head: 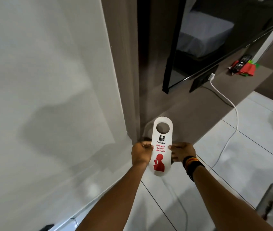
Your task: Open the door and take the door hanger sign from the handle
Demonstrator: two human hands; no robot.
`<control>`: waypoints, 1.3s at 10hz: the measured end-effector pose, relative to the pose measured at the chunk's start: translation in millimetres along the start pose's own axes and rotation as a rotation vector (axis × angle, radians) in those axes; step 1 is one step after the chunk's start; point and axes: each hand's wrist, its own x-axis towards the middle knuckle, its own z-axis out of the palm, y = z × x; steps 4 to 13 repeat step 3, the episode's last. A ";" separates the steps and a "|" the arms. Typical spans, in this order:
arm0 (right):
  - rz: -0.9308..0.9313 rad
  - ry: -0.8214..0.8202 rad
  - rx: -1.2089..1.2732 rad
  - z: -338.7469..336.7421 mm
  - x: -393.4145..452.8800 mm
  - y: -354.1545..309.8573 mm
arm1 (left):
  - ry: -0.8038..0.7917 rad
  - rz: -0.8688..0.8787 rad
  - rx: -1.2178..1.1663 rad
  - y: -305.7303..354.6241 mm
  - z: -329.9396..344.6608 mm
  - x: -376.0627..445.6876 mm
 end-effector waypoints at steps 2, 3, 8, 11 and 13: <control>-0.097 0.072 -0.202 7.2 15.0 -10.7 | 0.128 0.229 0.380 0.4 -4.6 12.7; -0.486 0.296 -0.535 19.3 -2.2 -6.3 | 0.191 0.763 0.514 3.9 -28.1 -11.8; -0.486 0.296 -0.535 19.3 -2.2 -6.3 | 0.191 0.763 0.514 3.9 -28.1 -11.8; -0.486 0.296 -0.535 19.3 -2.2 -6.3 | 0.191 0.763 0.514 3.9 -28.1 -11.8; -0.486 0.296 -0.535 19.3 -2.2 -6.3 | 0.191 0.763 0.514 3.9 -28.1 -11.8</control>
